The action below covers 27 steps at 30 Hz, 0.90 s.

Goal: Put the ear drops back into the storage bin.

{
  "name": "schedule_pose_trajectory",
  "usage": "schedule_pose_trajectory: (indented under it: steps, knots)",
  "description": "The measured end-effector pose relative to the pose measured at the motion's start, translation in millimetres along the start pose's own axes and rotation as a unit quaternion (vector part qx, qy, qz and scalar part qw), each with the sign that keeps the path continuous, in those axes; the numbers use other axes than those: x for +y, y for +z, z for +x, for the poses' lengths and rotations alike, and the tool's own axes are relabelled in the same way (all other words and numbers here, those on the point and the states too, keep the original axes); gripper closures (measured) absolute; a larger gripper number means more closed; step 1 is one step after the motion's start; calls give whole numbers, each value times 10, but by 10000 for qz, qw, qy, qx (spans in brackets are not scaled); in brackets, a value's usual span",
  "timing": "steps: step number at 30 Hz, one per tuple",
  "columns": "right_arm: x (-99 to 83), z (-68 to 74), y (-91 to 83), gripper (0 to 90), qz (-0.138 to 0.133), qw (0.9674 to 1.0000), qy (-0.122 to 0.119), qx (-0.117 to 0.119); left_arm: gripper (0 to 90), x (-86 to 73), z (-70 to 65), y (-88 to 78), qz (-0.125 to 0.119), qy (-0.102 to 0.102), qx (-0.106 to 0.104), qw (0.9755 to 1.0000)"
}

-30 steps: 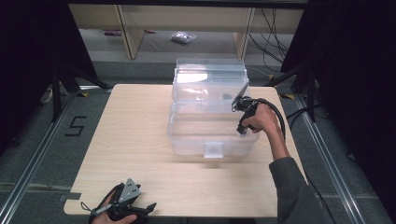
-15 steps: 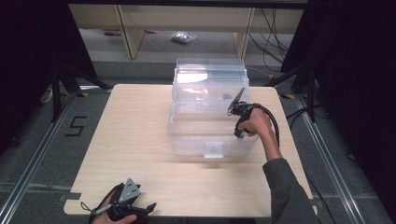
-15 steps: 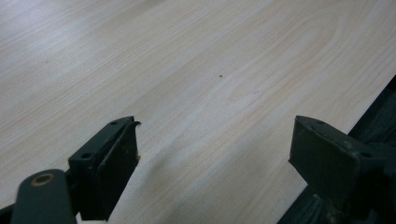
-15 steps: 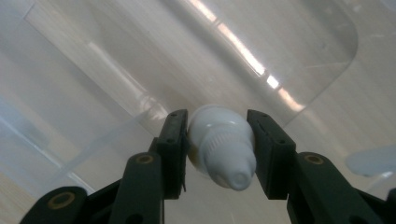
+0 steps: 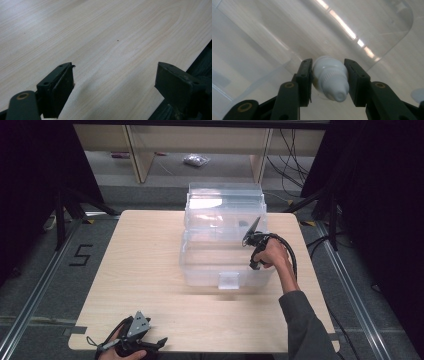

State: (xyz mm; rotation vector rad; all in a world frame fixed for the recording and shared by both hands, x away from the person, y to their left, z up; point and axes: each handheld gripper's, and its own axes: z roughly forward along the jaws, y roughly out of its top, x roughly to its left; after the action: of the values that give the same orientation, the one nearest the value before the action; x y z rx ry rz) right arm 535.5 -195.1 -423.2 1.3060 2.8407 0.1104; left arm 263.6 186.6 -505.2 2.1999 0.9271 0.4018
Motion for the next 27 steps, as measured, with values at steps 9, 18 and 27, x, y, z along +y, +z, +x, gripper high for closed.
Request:
schedule_pose_trajectory:
  steps: [9,18,27]
  knots:
    - [-5,-20,50,602,-8,10000,-33,89,148,-1,-15,8,-68,-79,-54,9999]
    - [-53,-63,135,602,-59,9999,-104,23,148,-1,-2,2,4,-3,-8,10000]
    - [-51,-34,92,483,-127,9999,16,54,148,0,7,-1,52,35,4,10000]
